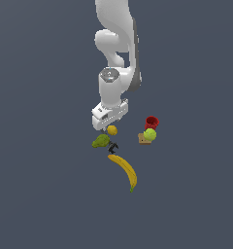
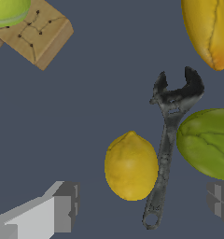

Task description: Pick up a designated object from a clutter of objects.

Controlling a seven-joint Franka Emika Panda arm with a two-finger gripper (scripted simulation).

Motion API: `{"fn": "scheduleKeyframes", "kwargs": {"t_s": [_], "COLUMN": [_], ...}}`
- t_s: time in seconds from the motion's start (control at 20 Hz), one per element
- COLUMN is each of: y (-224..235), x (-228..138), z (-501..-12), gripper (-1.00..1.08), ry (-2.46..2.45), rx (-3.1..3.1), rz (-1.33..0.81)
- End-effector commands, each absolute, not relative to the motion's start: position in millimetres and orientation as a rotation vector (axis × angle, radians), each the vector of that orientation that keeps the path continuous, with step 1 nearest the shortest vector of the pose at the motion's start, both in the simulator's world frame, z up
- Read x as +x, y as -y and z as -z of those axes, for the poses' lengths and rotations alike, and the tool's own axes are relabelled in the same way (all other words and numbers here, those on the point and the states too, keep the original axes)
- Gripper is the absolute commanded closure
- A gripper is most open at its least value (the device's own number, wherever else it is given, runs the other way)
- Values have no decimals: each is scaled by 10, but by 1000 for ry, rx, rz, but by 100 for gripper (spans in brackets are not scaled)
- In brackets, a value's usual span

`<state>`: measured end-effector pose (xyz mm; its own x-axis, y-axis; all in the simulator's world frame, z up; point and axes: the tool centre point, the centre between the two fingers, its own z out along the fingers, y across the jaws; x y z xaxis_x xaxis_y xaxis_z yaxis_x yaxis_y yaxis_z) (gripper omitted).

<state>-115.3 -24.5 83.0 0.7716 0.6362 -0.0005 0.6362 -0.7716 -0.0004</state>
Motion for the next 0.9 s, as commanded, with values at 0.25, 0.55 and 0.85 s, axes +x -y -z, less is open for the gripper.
{"fn": "scheduleKeyframes", "kwargs": {"t_s": [0.25, 0.55, 0.85], "y": [247, 247, 247], "x": [-1162, -1171, -1175], "z": [-784, -582, -388], "gripper": [-92, -92, -92], "ry": [1065, 1067, 1070], "rx": [-2955, -2955, -2954], "rz": [-1, -1, 0]}}
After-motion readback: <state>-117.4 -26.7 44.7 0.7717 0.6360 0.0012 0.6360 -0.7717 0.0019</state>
